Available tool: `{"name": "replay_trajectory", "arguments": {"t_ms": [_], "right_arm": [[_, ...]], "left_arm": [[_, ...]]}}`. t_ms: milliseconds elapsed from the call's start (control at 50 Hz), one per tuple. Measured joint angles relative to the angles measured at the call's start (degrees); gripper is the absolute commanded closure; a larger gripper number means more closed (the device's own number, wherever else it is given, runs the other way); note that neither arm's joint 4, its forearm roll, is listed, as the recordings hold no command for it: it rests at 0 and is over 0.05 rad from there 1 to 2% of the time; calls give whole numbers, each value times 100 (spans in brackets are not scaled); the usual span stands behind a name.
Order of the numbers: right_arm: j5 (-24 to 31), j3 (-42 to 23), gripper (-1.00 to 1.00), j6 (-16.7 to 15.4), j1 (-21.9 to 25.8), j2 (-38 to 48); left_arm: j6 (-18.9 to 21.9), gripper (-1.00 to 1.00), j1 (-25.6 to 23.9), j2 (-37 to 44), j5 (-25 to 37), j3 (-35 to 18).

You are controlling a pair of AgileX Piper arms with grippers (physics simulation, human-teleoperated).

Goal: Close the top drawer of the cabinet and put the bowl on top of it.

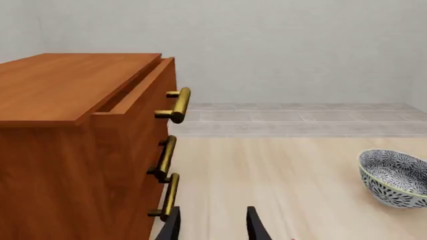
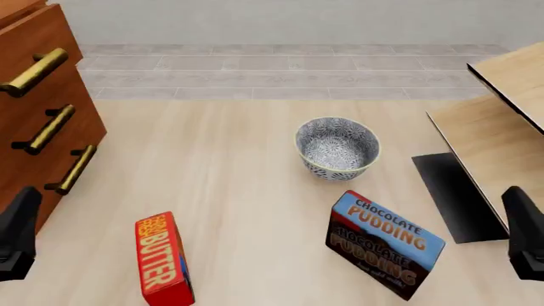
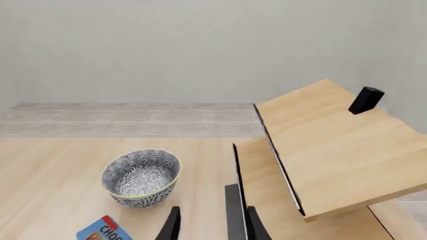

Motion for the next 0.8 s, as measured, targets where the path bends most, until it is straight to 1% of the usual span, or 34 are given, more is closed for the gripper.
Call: {"name": "replay_trajectory", "arguments": {"t_ms": [600,800], "right_arm": [[-92,-10,-100,4,0,112],[-97,-11,-100,4,0,118]], "left_arm": [[-35,-100,12,124,-144,-13],[-35,-100,-116,167,-79,-348]]}}
